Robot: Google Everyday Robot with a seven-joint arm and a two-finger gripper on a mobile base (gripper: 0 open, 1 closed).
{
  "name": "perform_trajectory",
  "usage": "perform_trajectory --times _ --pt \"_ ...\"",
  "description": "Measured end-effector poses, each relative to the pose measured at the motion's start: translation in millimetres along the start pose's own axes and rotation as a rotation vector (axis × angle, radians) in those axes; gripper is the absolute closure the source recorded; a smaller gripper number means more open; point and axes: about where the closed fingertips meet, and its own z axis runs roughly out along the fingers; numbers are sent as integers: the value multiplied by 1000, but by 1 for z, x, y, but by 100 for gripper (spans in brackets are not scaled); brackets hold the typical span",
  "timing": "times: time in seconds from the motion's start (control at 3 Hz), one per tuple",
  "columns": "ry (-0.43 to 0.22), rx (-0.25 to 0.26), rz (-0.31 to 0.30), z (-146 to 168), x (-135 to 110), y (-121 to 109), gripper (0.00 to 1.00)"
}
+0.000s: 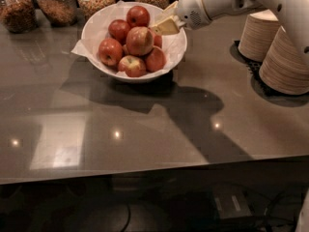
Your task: Pick apple from white bowl
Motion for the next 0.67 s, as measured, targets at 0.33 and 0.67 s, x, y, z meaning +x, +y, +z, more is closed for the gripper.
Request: perform_trajectory --times 0.33,0.67 --pt "1 -1 -13 -3 -2 4 58" --pt "3 0 -25 -7 -4 8 34"
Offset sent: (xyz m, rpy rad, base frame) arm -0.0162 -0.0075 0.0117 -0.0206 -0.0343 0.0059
